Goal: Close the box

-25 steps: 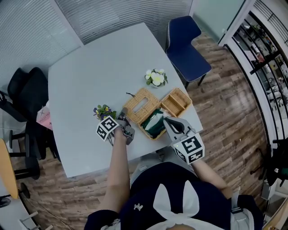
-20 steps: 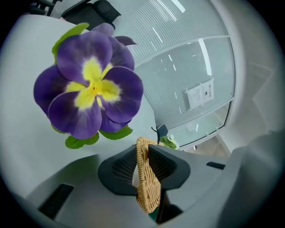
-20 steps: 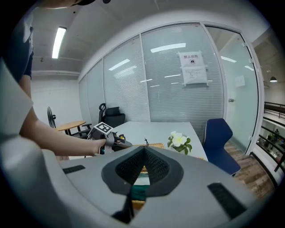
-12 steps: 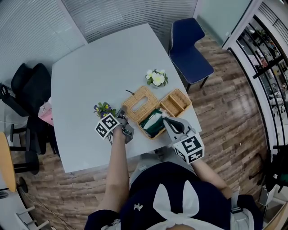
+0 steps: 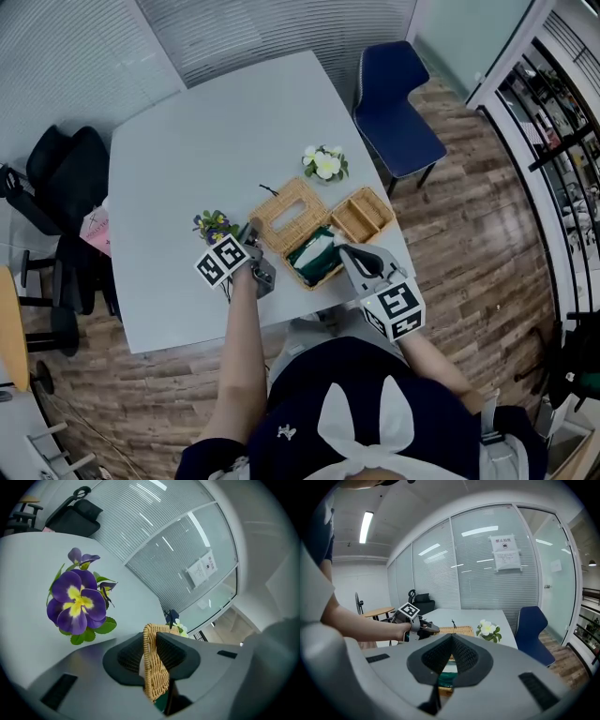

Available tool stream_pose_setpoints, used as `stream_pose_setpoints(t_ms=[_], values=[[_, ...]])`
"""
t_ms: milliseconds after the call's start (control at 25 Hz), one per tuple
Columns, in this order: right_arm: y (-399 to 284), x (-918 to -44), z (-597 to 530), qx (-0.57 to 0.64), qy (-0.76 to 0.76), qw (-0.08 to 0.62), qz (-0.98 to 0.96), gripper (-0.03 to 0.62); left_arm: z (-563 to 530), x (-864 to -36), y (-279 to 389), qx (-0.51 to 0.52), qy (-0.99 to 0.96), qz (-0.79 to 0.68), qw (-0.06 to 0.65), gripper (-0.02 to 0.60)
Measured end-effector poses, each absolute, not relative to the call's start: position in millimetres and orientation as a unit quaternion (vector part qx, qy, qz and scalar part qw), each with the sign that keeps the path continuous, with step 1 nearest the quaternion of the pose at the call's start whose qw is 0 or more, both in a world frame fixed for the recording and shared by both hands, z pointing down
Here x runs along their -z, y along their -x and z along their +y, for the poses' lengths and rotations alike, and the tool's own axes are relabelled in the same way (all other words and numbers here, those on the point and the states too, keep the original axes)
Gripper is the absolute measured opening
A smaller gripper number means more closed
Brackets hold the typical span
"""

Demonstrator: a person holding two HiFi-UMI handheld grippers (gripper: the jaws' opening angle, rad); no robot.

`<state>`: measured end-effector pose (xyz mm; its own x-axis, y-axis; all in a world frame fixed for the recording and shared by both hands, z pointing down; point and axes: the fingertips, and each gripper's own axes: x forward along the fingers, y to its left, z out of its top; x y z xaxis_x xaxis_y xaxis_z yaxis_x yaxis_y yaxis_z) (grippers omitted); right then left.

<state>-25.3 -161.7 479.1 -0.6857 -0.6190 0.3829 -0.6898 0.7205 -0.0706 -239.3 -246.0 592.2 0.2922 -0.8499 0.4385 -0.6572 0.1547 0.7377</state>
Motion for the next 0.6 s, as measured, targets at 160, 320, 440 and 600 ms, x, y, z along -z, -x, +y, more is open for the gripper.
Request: stream_pose_setpoints(t_ms=[160, 320, 440, 600], values=[[23, -479, -160, -0.105, -0.352, 0.169, -0.915, 0.005, -244, -587, 238, 0.091, -0.645, -0.594, 0.472, 0.094], [20, -477, -157, -0.103, -0.344, 0.168, -0.918, 0.005, -241, -580, 236, 0.082, -0.648, -0.599, 0.463, 0.094], [18, -476, -157, -0.103, -0.338, 0.168, -0.92, 0.005, -240, -576, 234, 0.068, -0.652, -0.605, 0.452, 0.094], [16, -475, -155, -0.102, -0.33, 0.17, -0.923, 0.005, -238, -571, 232, 0.041, -0.659, -0.616, 0.431, 0.095]])
